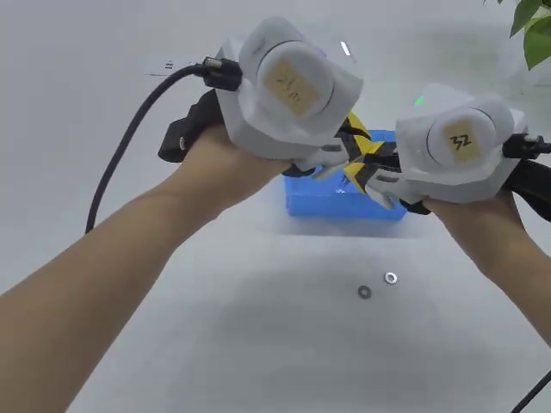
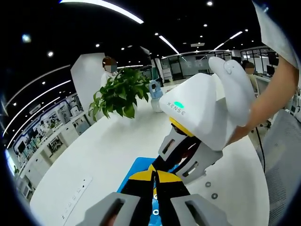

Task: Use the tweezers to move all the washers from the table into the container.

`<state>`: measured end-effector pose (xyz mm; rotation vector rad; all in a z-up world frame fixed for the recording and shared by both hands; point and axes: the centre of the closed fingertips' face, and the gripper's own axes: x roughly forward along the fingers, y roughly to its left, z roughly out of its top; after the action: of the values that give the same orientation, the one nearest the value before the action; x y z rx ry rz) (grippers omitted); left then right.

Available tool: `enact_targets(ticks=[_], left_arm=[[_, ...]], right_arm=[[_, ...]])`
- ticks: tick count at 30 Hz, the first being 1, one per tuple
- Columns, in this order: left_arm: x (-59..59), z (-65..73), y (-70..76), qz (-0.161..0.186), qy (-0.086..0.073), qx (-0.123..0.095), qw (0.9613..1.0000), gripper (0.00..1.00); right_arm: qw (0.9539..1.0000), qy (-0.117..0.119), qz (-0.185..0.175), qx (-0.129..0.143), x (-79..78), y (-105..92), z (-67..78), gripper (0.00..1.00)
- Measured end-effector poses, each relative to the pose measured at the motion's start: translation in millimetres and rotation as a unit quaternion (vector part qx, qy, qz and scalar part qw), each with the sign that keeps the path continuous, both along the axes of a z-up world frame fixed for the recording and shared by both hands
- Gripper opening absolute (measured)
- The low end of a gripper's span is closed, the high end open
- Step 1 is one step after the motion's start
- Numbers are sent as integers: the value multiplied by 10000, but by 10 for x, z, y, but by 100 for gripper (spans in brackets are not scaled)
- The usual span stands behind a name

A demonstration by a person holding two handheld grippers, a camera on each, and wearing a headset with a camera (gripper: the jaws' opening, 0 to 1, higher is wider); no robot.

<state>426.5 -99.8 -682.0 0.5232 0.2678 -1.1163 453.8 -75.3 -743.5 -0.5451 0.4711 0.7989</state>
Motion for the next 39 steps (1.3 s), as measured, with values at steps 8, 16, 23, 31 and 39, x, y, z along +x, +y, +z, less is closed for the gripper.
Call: enact_targets(ticks=[8,16,23,31,39], left_arm=[[-293,353,11,0,-153,-276,9995,0],[-587,419,-29,-147,-167,-259,9994,0],[-859,307,-52,-257,90,-249,9993,0],[-1073,20,-85,-348,462,-101,9983,0],[-1120,-159,-86,-352,759,-72,9965,0]], right_arm=[[9987,-324,-119,388,-267,38,383,4],[9971,-262,-335,632,-582,-25,438,4],[9958,107,-512,747,-864,-72,288,5],[9938,637,-572,710,-1106,-91,-26,5],[9904,972,-639,740,-1173,-129,-205,5]])
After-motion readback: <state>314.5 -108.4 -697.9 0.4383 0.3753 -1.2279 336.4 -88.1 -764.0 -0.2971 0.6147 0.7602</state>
